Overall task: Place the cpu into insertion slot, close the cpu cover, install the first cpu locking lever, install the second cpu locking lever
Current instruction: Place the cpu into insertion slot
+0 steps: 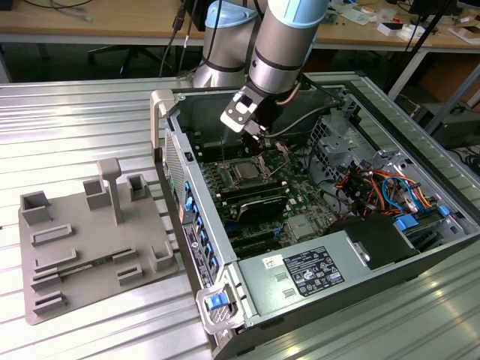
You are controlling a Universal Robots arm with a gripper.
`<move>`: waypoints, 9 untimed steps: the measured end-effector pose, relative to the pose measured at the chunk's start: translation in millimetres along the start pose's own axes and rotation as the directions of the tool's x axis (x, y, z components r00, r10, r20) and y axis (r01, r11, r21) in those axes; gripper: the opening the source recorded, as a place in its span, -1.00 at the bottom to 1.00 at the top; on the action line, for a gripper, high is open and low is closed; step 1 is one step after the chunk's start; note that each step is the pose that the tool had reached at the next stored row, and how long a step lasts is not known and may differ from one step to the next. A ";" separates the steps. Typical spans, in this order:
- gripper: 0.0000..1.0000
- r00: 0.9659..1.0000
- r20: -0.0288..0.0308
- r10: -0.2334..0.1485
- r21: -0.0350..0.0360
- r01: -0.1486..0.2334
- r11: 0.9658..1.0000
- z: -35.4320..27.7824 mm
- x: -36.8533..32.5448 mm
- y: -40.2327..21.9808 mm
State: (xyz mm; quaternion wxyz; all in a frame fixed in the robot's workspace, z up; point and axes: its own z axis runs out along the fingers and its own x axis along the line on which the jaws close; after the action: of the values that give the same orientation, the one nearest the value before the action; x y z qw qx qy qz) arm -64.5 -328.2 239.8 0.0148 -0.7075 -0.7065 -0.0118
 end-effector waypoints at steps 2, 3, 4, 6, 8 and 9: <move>-0.79 1.000 0.000 0.000 0.000 0.000 1.000 0.0 0.0 0.0; -0.79 1.000 0.000 0.000 0.000 0.000 1.000 0.0 0.0 0.0; -0.79 1.000 0.000 0.000 0.000 0.000 1.000 0.0 0.0 0.0; -0.79 1.000 0.000 0.000 0.000 0.000 1.000 0.0 0.0 0.0; -0.79 1.000 0.000 0.000 0.000 0.000 1.000 0.0 0.0 0.0; -0.79 1.000 0.000 0.000 0.000 0.000 1.000 0.0 0.0 0.0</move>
State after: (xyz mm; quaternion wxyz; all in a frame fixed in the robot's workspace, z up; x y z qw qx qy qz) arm -64.4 -328.2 239.8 0.0148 -0.7075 -0.7065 -0.0117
